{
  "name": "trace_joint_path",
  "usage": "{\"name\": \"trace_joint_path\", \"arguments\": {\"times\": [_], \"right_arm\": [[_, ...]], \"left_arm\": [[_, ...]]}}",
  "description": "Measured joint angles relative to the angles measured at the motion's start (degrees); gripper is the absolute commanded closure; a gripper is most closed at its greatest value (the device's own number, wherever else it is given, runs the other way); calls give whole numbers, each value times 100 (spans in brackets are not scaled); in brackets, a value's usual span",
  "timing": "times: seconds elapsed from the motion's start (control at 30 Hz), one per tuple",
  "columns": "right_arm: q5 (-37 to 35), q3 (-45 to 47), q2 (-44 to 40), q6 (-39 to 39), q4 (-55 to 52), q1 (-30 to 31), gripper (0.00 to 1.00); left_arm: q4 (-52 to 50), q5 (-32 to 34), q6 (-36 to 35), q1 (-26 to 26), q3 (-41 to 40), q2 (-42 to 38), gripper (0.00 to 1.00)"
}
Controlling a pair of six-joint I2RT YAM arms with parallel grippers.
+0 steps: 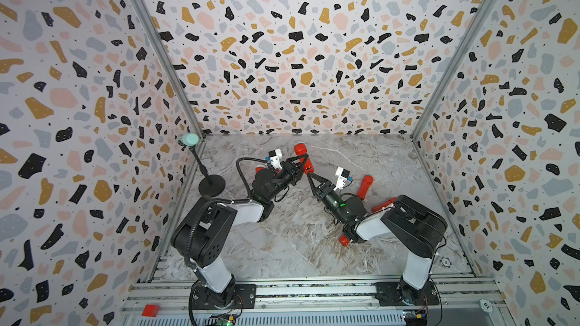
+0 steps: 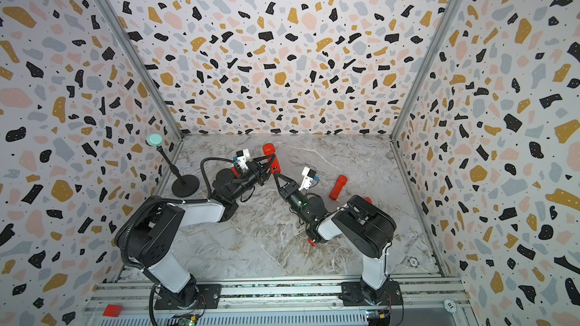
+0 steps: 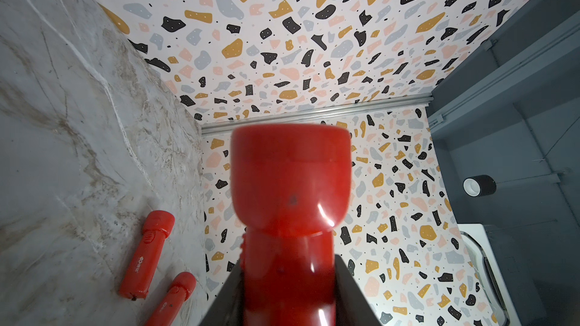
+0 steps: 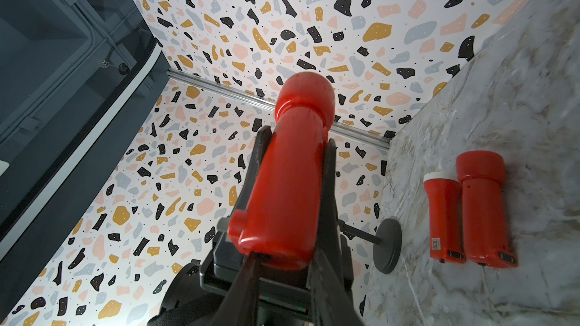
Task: Close the plug at the bottom of the flashlight
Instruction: Close the plug of the flashlight.
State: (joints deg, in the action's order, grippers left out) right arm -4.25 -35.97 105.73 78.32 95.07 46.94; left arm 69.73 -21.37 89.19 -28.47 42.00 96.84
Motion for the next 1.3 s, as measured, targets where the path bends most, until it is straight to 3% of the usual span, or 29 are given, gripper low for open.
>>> {"name": "trace_joint_path", "arguments": {"times": [0.6,1.3], "right_arm": [[-9,0,7,37,39,-2,77],[-111,120,7,315,74,0,77]], "left_arm": [[116,-2,9,0,0,0,100],[66,-50,-26,-20,20,-2,100]]}}
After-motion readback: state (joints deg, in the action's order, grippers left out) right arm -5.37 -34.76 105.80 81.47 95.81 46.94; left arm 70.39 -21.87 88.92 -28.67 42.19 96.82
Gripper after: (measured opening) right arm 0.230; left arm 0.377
